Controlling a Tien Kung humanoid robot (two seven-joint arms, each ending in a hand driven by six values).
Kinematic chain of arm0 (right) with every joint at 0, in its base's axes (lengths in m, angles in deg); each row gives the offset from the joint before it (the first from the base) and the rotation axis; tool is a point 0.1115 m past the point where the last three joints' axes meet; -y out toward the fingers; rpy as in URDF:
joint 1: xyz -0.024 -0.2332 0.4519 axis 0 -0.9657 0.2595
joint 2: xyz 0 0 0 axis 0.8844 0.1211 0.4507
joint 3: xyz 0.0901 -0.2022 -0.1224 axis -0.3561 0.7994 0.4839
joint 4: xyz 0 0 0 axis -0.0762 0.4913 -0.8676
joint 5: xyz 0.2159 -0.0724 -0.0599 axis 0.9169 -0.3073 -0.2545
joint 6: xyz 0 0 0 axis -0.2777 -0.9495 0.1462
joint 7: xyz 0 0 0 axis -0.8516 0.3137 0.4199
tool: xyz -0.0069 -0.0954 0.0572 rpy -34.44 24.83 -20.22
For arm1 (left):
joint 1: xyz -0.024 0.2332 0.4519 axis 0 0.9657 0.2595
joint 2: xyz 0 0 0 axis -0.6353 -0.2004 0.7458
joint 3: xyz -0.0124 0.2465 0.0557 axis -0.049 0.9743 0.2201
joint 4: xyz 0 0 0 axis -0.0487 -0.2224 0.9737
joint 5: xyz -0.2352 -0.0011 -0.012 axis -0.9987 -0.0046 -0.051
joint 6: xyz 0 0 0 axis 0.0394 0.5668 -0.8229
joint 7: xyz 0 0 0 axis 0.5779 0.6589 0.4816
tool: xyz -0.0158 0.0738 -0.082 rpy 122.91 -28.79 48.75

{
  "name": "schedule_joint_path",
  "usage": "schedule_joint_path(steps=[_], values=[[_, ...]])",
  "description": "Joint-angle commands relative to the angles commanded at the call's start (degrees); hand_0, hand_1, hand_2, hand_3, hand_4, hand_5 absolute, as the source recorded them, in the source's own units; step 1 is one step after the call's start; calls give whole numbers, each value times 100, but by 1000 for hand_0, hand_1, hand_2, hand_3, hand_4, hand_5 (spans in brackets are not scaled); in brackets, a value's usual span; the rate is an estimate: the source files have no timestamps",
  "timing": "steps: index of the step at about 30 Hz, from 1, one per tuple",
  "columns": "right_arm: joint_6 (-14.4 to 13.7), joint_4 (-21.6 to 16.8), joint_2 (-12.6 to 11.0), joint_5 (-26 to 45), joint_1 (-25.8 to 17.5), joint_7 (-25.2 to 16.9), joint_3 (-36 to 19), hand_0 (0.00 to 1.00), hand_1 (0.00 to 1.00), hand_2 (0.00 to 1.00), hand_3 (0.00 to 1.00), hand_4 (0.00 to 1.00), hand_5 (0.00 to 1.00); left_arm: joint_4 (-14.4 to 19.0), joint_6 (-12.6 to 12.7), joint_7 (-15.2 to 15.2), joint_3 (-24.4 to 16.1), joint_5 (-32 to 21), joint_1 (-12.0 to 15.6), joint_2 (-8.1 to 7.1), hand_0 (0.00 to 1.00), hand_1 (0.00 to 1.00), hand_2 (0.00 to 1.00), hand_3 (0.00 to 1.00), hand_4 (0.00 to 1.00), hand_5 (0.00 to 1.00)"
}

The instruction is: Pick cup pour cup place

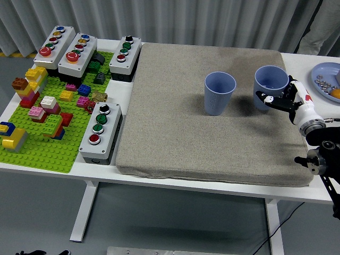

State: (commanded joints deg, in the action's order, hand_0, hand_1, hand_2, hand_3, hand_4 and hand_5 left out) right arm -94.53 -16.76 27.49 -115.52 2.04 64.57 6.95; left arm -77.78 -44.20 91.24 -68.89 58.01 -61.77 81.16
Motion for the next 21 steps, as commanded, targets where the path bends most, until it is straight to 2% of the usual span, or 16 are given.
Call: schedule_joint_path(steps=[6, 14, 21], values=[[28, 83, -114, -95, 296, 34, 288, 798, 727, 633, 683, 607, 2, 0, -2, -7, 21, -25, -23, -14, 771, 764, 820, 668, 502, 998], [-1, 169, -90, -187, 478, 5, 464, 801, 729, 635, 688, 608, 2, 0, 0, -14, 36, -47, -37, -20, 771, 764, 821, 667, 503, 998], [-154, 132, -80, -811, 575, -64, 611, 802, 731, 636, 688, 608, 2, 0, -2, -16, 50, -63, -55, -21, 771, 764, 820, 666, 503, 998]])
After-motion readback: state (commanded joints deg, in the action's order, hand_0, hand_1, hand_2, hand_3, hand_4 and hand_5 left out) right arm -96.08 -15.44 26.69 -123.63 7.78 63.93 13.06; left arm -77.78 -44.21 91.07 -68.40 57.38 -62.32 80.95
